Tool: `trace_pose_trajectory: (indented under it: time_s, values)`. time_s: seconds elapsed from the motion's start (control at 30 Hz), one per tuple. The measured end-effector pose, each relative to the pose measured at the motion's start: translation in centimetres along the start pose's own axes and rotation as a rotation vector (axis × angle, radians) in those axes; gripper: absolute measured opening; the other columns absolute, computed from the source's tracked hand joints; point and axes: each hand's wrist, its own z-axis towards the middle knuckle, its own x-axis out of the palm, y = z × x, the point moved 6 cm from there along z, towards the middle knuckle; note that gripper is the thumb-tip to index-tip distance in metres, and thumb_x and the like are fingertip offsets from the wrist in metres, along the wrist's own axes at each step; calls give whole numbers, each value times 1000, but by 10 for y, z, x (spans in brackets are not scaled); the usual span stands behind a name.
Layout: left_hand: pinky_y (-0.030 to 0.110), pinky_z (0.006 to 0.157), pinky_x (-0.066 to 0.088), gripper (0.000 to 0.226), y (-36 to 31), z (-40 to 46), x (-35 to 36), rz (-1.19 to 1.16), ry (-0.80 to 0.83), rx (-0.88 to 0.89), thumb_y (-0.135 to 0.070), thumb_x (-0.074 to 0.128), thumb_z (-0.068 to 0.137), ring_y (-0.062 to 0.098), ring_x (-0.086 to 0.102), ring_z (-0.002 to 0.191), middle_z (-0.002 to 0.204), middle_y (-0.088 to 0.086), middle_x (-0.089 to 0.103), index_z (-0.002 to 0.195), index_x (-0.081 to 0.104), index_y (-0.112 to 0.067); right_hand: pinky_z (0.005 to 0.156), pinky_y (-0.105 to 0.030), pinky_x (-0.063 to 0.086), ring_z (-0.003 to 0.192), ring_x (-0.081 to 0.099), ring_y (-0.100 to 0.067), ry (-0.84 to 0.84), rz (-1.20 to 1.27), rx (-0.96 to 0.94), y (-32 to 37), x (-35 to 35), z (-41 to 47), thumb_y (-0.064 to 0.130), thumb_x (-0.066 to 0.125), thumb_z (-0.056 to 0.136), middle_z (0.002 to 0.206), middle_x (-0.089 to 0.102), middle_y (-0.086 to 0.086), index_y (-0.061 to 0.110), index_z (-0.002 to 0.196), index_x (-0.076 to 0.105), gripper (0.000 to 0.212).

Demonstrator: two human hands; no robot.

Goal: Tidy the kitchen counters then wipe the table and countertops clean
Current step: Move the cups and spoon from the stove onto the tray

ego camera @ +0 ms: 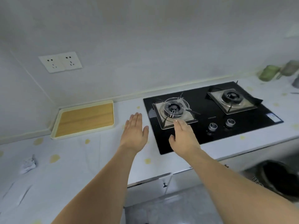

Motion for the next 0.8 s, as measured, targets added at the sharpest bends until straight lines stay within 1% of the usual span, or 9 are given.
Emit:
trace_pose_trajectory:
  time_s: [0.07,0.13,0.17,0.33,0.43,0.5,0.63,0.73,0.8]
  values:
    - [30,122,-5,60,-40,6,22,12,48,47,-35,27,105,16,-4,151,165,3,5,157,8,-10,118,-32,15,142,19,-22,14,16,58,-39,-11,-14,25,43,98,155,25,-8,7,149,23,58]
    - [32,123,-1,60,-72,9,37,-1,75,69,-35,29,105,17,-2,151,164,3,8,157,11,-11,121,-34,11,146,12,-22,36,54,94,-73,-15,-22,25,42,99,158,20,-7,8,151,21,59]
    - [34,123,1,60,-100,12,50,-11,88,90,-34,30,105,17,0,151,164,3,9,157,13,-11,121,-35,9,147,9,-21,38,72,118,-101,-21,-30,25,41,99,159,18,-7,8,151,19,59]
    - [35,122,10,57,-236,18,108,-53,104,212,-33,36,104,21,10,149,161,7,21,154,22,-9,121,-33,9,147,9,-21,47,29,217,-241,-59,-72,25,39,100,160,15,-7,9,153,16,60]
    - [37,123,6,58,-320,20,152,-44,172,282,-33,35,105,20,5,151,162,6,17,155,19,-9,120,-34,10,147,10,-24,35,23,277,-324,-85,-97,25,38,100,160,15,-9,8,153,15,60]
    - [36,123,5,58,-364,21,173,-47,206,320,-34,34,105,19,3,151,163,3,15,156,18,-12,120,-33,9,146,11,-25,39,26,299,-365,-98,-112,24,38,100,159,16,-11,7,152,16,59]
    - [37,122,8,57,-444,31,200,-35,253,371,-35,37,104,20,5,151,163,1,15,155,18,-16,121,-33,9,147,11,-24,28,70,365,-436,-125,-129,25,37,100,160,15,-11,8,152,16,59]
    - [38,123,11,57,-478,49,212,-55,269,367,-36,37,104,20,7,151,163,1,16,155,19,-17,121,-33,9,147,10,-24,8,89,371,-469,-137,-117,23,37,100,160,16,-10,7,152,16,58]
    - [37,123,10,57,-501,66,224,-70,285,372,-34,37,104,19,8,151,163,2,16,155,20,-15,121,-33,10,147,11,-23,1,108,380,-493,-142,-103,22,37,100,160,16,-9,8,153,16,58]
